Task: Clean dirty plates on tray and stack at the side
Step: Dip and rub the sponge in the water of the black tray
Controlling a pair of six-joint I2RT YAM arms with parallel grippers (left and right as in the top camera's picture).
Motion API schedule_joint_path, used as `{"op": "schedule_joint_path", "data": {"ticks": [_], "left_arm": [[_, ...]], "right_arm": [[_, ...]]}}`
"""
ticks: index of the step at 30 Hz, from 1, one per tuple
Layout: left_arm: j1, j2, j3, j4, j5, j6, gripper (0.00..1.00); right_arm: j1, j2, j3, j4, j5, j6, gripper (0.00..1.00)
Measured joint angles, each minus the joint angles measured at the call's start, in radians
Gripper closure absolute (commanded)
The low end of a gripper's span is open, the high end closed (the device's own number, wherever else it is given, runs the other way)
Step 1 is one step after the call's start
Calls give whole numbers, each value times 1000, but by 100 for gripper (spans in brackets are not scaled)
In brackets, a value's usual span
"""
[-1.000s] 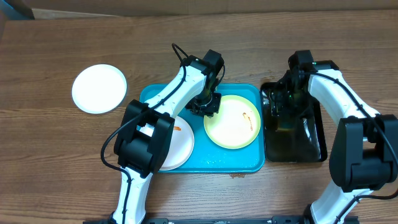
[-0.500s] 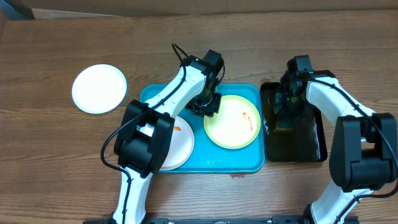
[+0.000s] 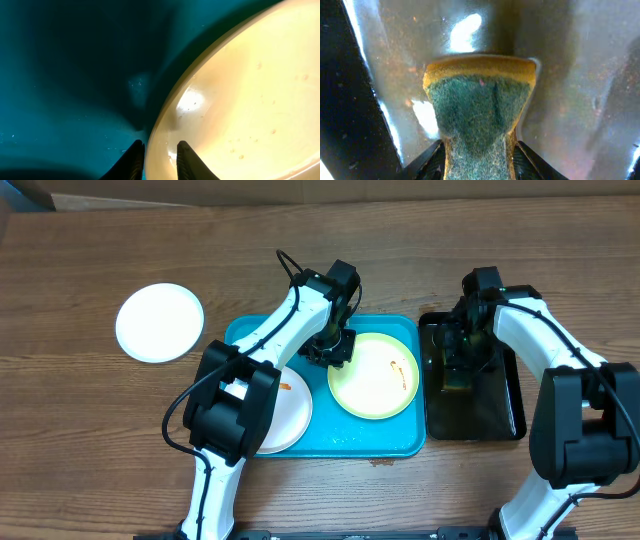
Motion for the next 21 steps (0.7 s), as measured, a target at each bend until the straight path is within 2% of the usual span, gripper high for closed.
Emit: {"op": "schedule_joint_path", "data": {"ticks": [8,11,14,21], "left_arm": [[0,0,0,0,0,0,76],[0,0,0,0,0,0,76],[0,0,0,0,0,0,76],[0,0,0,0,0,0,76]], "right_arm": [[0,0,-12,46,0,5,55],[0,0,-26,52,0,11,59],[0,0,-28,55,0,21,67],[0,0,-40,71,-1,22,67]]}}
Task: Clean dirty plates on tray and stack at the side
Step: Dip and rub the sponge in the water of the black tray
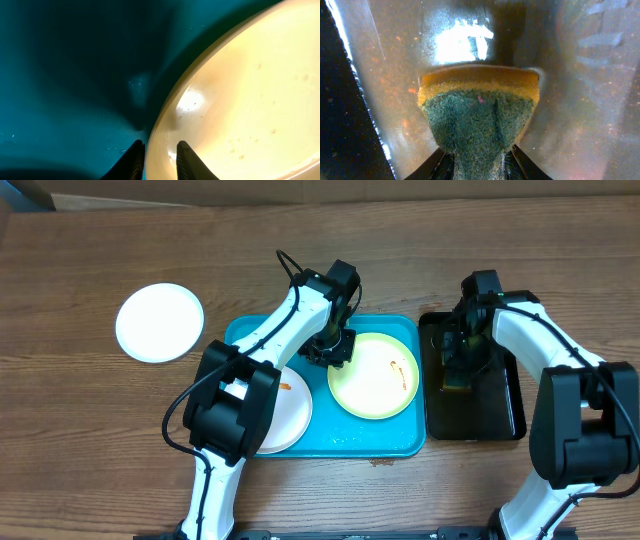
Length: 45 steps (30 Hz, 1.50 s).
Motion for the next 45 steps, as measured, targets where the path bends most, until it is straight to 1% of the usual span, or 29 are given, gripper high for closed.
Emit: {"op": "schedule_joint_path", "data": {"ticks": [3,5,6,7,13,17,19,26,36,37,40,45], "left_arm": [[0,0,0,0,0,0,76],[0,0,0,0,0,0,76],[0,0,0,0,0,0,76],[0,0,0,0,0,0,76],[0,0,0,0,-3,0,76],[0,0,0,0,-27,0,82],[0,0,0,0,-40,0,83],[0,0,0,17,-64,0,81],[0,0,-5,22,-65,0,82],[0,0,-8,23,-64,0,85],[0,0,-19,23,-64,-1,96],[0,0,-21,24,-63,0,96]], "right_arm": [[0,0,-13,18,0,0,71],[0,0,-15,21,0,1,83],[0,0,-15,23,0,3,92],[0,0,-16,25,-1,-2,96],[0,0,-16,24,-3,1,96],[0,0,-10,-7,-3,0,96],[0,0,-3,-25,-3,1,96],[0,0,36,-61,26,0,96],[0,0,38,-72,42,-2,96],[0,0,38,-72,42,-3,96],[0,0,38,-74,43,-4,96],[0,0,85,-161,68,0,96]]}}
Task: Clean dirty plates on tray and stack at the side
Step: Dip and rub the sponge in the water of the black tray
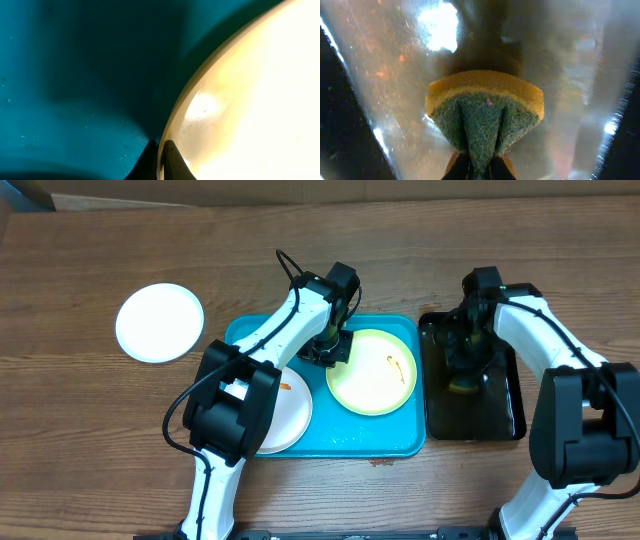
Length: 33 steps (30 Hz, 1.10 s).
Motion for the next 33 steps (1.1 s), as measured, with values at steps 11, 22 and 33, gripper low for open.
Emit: {"op": "schedule_joint_path", "data": {"ticks": [11,22,33], "left_arm": [[44,0,0,-15,10,-20,95],[118,0,0,-13,90,-51,94],[106,0,0,-12,106,-45,96]], "right_arm": [[7,-3,184,-161,108,77,96],[7,-3,184,-201,169,81,96],[7,-4,184,-211,169,87,96]]}}
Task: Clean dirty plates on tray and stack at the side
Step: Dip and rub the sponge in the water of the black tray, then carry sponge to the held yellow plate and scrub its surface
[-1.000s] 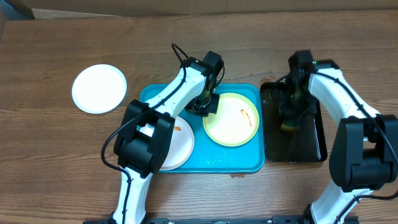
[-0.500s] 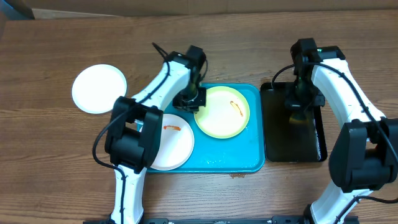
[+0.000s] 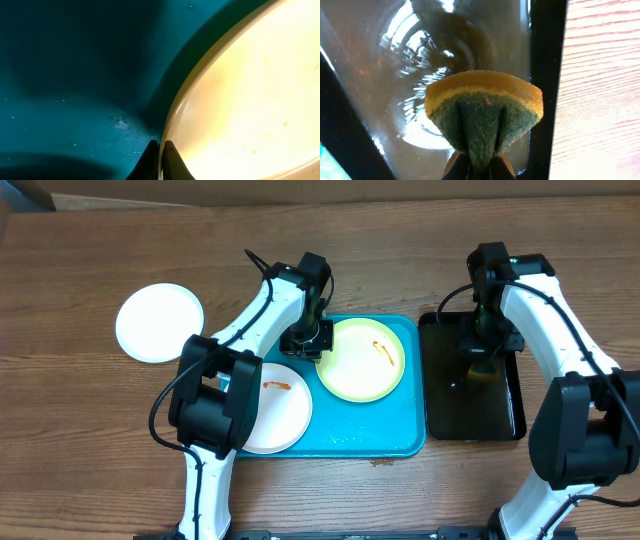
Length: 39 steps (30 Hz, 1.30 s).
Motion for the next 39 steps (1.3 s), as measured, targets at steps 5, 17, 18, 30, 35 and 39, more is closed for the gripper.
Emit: {"op": "schedule_joint_path", "data": {"ticks": [5,17,18,30,35,39], "left_arm": [[-2,0,0,0,2,0,96],[-2,0,0,0,4,0,96],[-2,0,0,0,4,0,96],[-2,0,0,5,4,0,96],[-2,0,0,5,4,0,96],[-2,0,0,5,5,0,96]], "right_arm": [[0,0,0,3,-8,2,96],[-1,0,23,-12,-34,25,96],[-2,0,23,-13,-39,35,96],[1,0,24,-3,-113,42,96],[6,0,27,31,-174,-9,96],[34,0,66,34,-230,-24,96]]}}
